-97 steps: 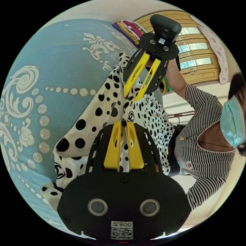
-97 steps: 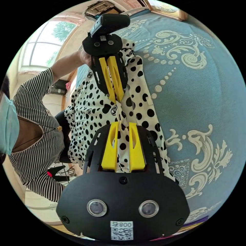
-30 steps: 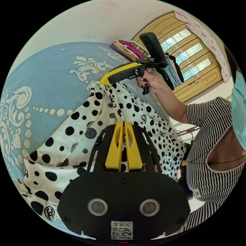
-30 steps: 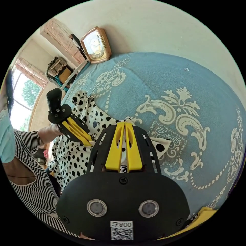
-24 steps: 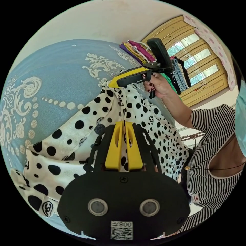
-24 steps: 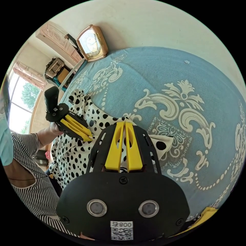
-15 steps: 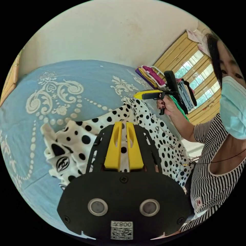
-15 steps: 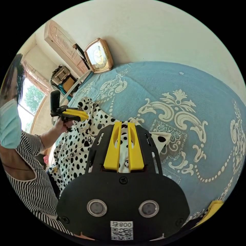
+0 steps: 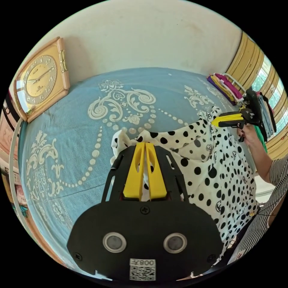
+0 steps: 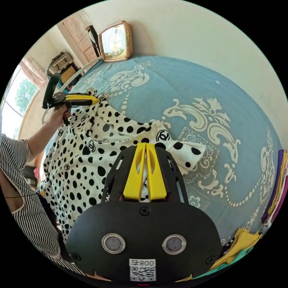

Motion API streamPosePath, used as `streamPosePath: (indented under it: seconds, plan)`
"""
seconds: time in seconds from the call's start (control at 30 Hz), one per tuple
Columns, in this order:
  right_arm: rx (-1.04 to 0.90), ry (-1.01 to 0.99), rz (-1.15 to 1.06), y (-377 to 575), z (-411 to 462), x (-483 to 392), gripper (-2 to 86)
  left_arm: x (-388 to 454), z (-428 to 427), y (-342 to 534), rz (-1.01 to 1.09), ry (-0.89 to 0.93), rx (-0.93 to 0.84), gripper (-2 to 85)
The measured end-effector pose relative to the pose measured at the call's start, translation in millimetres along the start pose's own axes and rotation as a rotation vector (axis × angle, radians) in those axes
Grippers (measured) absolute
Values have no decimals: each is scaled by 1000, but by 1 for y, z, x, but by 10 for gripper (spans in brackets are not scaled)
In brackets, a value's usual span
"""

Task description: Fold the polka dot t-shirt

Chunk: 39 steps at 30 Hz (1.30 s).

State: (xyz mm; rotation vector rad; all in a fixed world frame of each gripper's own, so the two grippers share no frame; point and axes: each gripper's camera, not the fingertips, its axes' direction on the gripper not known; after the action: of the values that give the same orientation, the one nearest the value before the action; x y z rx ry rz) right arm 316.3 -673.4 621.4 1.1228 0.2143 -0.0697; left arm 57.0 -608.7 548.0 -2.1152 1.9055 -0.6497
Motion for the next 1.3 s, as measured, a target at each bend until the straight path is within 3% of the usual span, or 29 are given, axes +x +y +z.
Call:
streamPosePath:
  seconds: [0.1, 0.2, 0.3, 0.43, 0.57, 0.7, 0.77, 0.9, 1.07, 1.2, 1.27, 1.3]
  plan:
    - [-15, -66, 47, 6, -7, 4, 1, -1, -9, 15, -14, 39, 45, 2]
    - [88, 28, 88, 26, -47, 1, 1, 1, -23, 38, -17, -28, 97, 2]
    - [38, 104, 141, 41, -49, 12, 1, -5, -7, 53, -9, -80, 0, 2]
    - [14, -37, 240, 56, -51, 34, 1, -17, -22, 76, -87, 27, 63, 2]
    - [69, 23, 203, 87, -94, -2, 1, -11, -46, 114, -87, 39, 114, 2]
    - [22, -5, 194, 136, -103, -38, 1, -13, -45, 169, -174, 50, 54, 2]
    - [-118, 10, 210, 161, -82, -44, 1, -20, -29, 183, -181, 50, -51, 2]
    - [-68, -2, 305, 178, -107, -33, 1, -44, -44, 208, -285, 144, 9, 1]
    - [47, 10, 333, 218, -172, -52, 1, -53, -71, 258, -340, 109, 40, 2]
    - [-12, -22, 380, 259, -165, -62, 1, -61, -32, 303, -389, 107, -151, 2]
    - [-148, -49, 422, 281, -142, -55, 1, -73, -24, 320, -446, 138, -134, 3]
    - [-123, -62, 428, 287, -145, -53, 1, -83, -29, 328, -491, 185, -123, 5]
